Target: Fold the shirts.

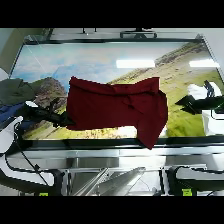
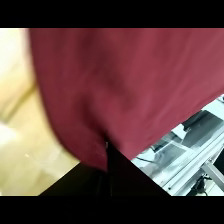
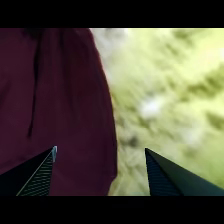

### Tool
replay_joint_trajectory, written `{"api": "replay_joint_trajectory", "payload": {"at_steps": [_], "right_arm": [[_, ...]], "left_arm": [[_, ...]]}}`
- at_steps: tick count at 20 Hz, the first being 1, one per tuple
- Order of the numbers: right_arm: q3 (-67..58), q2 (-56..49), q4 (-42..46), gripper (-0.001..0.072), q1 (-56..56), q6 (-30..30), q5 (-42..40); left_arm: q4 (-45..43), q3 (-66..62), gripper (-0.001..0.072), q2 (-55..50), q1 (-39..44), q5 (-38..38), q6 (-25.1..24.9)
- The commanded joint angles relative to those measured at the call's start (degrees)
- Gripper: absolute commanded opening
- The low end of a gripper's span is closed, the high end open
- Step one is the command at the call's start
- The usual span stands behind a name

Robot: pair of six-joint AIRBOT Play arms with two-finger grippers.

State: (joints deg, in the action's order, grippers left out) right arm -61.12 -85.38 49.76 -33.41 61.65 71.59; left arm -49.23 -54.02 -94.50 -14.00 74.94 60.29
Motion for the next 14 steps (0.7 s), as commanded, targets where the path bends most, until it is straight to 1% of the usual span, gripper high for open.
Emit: {"api": "replay_joint_trajectory", "payload": {"at_steps": [1,3,6,8,9,10,11,13,14], "right_arm": [[2.3,-1.6,1.9,0.0622,0.1,-0.3,0.2],[4.8,-2.2,1.8,0.0622,0.5,-0.4,-1.5],[8.9,-3.8,1.4,0.0621,2.4,-0.8,-5.3],[9.3,-5.9,-0.1,0.0618,5.0,-1.8,-5.8],[9.3,-7.0,-2.1,0.0529,6.7,-2.9,-5.9],[9.3,-7.8,-4.6,0.0396,8.2,-4.6,-6.0],[9.3,-8.2,-6.5,0.0368,9.7,-5.2,-6.2],[9.1,-8.1,-7.5,0.0364,11.6,-5.5,-5.7],[8.8,-8.1,-7.6,0.0344,11.7,-5.5,-4.4]], "left_arm": [[2.3,-3.1,0.0023,0.2,0.8,3.5,-1.2],[2.4,-4.8,0.0023,0.2,0.1,4.7,-0.2],[2.4,-6.9,0.0023,0.2,-0.6,5.9,-0.2],[2.4,-8.2,0.0023,0.2,-0.7,6.1,-0.1],[2.5,-8.8,0.0023,0.2,-0.7,6.2,0.0],[2.5,-9.1,0.0024,0.3,-0.7,6.2,0.2],[2.8,-9.1,0.0024,0.3,-0.7,6.2,0.2],[2.8,-9.1,0.0023,0.3,-0.7,6.9,0.2],[2.8,-9.1,0.0023,0.3,-0.7,7.5,0.2]]}}
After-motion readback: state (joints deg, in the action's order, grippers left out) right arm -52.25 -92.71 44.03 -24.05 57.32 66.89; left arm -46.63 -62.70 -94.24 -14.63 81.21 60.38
